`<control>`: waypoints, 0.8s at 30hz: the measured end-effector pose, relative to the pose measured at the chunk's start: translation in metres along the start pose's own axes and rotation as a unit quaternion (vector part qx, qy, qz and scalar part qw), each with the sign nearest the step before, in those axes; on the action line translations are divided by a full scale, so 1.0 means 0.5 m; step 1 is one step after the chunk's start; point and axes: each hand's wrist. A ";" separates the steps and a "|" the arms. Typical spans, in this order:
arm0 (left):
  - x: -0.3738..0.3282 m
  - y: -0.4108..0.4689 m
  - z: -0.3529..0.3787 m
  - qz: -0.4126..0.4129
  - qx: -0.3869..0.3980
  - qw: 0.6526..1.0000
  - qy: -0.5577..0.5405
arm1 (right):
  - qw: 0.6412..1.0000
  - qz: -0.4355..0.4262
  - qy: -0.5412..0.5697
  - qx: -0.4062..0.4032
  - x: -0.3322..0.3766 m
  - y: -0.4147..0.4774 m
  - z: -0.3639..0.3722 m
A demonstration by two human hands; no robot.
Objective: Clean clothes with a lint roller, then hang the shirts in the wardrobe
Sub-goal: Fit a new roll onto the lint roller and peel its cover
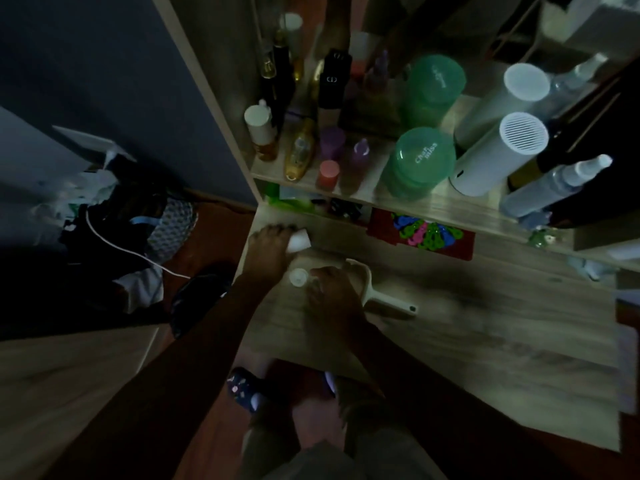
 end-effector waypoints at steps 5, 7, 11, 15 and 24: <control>0.032 -0.051 -0.043 -0.055 -0.031 0.986 -0.155 | 0.996 0.067 0.015 0.064 0.015 0.035 0.013; 0.036 -0.078 -0.062 -0.074 -0.041 0.980 -0.182 | 0.997 0.039 0.017 0.067 0.015 0.032 0.012; 0.038 -0.124 -0.090 -0.085 -0.061 0.973 -0.204 | 0.997 0.047 0.028 0.060 0.015 0.041 0.007; 0.024 -0.145 -0.120 -0.130 -0.048 0.967 -0.214 | 0.997 0.044 0.026 0.056 0.020 0.043 -0.003; -0.023 -0.192 -0.207 -0.134 -0.085 0.943 -0.294 | 0.935 0.111 0.330 -0.069 0.099 0.079 -0.154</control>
Point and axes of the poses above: each hand's wrist, its own y-axis towards the middle knuckle, its own z-axis out of the palm, x = y × z, and after that the axes turned 12 degrees about -x, right-handed
